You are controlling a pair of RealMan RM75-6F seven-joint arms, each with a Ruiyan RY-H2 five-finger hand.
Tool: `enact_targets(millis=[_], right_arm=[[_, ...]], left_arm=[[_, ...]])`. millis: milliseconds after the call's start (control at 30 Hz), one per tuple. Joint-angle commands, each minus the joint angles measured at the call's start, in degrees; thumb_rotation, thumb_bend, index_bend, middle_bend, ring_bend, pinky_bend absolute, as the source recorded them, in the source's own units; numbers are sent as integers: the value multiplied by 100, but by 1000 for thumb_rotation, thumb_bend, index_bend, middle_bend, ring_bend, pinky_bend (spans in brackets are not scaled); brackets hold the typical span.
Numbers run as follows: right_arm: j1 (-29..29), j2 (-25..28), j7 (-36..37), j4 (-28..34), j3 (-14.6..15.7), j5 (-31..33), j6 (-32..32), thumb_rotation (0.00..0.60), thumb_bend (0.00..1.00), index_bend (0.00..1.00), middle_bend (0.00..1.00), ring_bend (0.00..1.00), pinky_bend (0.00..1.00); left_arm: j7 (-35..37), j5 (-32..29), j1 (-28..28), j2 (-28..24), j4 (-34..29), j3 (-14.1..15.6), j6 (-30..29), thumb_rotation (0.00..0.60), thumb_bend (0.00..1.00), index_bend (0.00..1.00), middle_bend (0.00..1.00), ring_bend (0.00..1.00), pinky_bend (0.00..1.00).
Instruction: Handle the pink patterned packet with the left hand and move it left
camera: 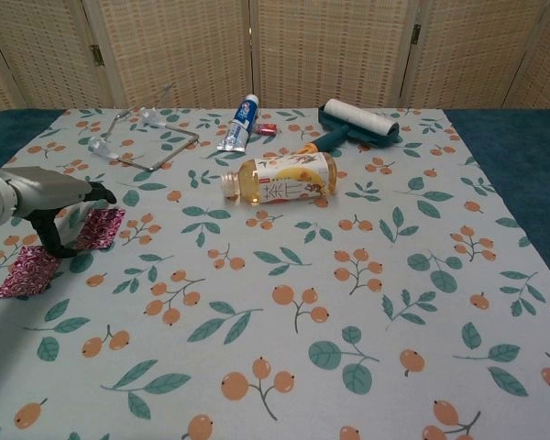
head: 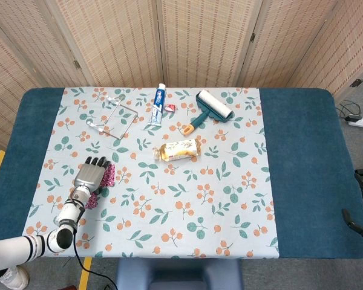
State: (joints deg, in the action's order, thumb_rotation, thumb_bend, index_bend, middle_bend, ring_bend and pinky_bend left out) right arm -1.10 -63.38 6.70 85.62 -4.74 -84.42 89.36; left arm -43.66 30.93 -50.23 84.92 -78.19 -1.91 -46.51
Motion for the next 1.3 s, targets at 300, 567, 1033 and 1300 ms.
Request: enact_targets(millis=[300,567,1033,1300], right_arm=[[-10,-16,26,-44,-2,35,-23,600,365,0,0,0,0],[-9,-29,41,-66,-5,47,-41,600,365,0,0,0,0],[-19,-40,69,-90,-8,30,-17,600,365,0,0,0,0],[1,-58,118,-130,-19,6,-24,600,365,0,0,0,0]], left_arm=[[66,-214,-100,101,126,77,13,600,354,59,0,0,0],[116,-267,-152,122,145,114,30,600,355,95,0,0,0],[343,151,-34,-40,-190,138,-356,600,354,174,0,0,0],[591,701,292,-576,-956,214,-920,600,354,158,0,0,0]])
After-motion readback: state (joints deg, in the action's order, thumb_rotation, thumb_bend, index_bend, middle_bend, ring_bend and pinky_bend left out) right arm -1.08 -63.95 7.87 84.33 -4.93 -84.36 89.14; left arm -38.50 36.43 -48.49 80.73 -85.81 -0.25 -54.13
